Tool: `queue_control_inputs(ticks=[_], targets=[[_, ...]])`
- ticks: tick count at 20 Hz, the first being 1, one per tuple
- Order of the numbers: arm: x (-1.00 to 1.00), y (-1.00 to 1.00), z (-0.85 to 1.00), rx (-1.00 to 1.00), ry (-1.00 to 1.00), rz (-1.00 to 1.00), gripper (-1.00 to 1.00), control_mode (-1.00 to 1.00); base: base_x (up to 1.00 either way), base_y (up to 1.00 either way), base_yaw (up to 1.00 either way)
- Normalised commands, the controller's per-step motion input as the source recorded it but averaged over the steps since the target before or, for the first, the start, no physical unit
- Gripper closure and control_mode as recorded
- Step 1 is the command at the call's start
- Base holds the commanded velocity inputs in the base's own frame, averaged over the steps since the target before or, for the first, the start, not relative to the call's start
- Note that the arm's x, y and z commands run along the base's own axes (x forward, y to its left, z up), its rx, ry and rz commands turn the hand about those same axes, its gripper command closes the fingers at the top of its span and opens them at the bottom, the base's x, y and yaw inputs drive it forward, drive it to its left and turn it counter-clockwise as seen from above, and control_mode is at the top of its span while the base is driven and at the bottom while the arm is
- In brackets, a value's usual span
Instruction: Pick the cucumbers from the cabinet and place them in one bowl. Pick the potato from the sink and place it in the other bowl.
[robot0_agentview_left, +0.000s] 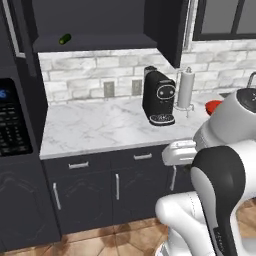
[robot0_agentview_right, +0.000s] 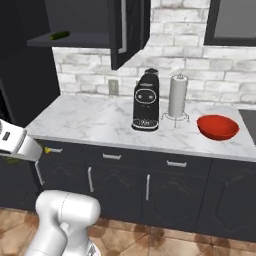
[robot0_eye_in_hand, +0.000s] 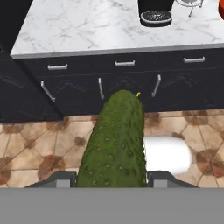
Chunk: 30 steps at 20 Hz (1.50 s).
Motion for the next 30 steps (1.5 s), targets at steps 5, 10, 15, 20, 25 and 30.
queue_control_inputs(ticks=[5, 10, 15, 20, 25, 30], targets=[[0.00, 0.00, 0.00, 0.00, 0.00, 0.00, 1.00, 1.00, 0.00, -1.00, 0.00], [0.00, 0.00, 0.00, 0.00, 0.00, 0.00, 1.00, 1.00, 0.01, -1.00, 0.02], [0.00, 0.00, 0.00, 0.00, 0.00, 0.00, 1.00, 1.00, 0.36, -0.96, 0.12], [0.00, 0.00, 0.00, 0.00, 0.00, 0.00, 1.00, 1.00, 0.75, -0.97, 0.01], [0.00, 0.00, 0.00, 0.00, 0.00, 0.00, 1.00, 1.00, 0.92, -0.53, -0.15], [0.00, 0.00, 0.00, 0.00, 0.00, 0.00, 1.00, 1.00, 0.65, 0.04, -0.19]])
